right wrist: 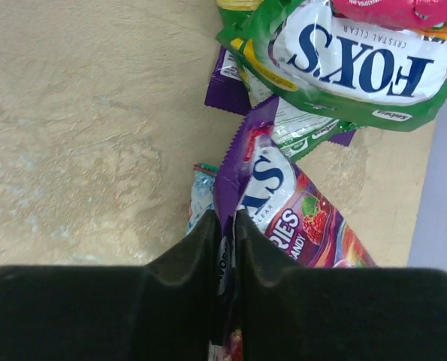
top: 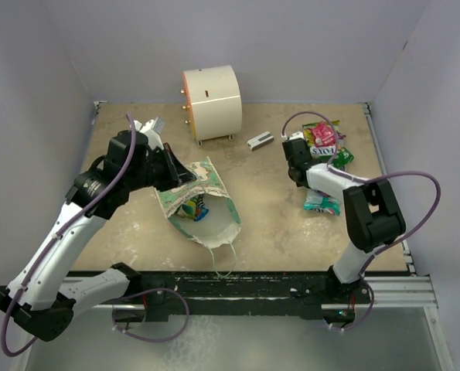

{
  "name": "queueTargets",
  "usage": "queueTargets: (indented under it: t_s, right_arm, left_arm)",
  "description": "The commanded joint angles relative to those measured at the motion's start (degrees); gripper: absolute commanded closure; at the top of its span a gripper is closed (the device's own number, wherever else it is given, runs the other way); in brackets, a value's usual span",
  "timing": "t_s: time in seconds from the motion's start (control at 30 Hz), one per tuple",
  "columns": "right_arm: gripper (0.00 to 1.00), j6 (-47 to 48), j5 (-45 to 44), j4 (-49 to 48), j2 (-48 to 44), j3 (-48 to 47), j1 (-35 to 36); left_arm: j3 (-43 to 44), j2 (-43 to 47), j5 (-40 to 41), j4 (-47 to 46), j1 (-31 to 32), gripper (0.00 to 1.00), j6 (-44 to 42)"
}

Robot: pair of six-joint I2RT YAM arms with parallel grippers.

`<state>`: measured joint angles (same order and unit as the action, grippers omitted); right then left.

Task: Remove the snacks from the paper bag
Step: Place the snack at the center of the board, then take out the snack from the paper bag.

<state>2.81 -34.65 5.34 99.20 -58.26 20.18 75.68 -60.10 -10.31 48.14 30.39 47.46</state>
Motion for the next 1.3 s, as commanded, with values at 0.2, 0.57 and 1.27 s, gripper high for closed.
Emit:
queueTargets:
  t_s: [0.2,0.57,1.27]
  right_arm:
    - [0.44,0.71,5.30,4.78,-18.40,0.08,0.07]
    - [0.38,5.62,52.35,-9.28,-43.13,11.21,11.30]
    - [0.60,22.58,29.54,-59.17,-11.84,16.42,48.34]
  left_arm:
    - [-0.66,2.59,-1.47,-1.19,-0.33,1.00,1.08]
    - [-0.44,1.97,-1.76,0.30,-0.42,1.00,-2.29]
    - [-0.37,1.63,-4.99,0.46,-0.42,1.00,-1.95]
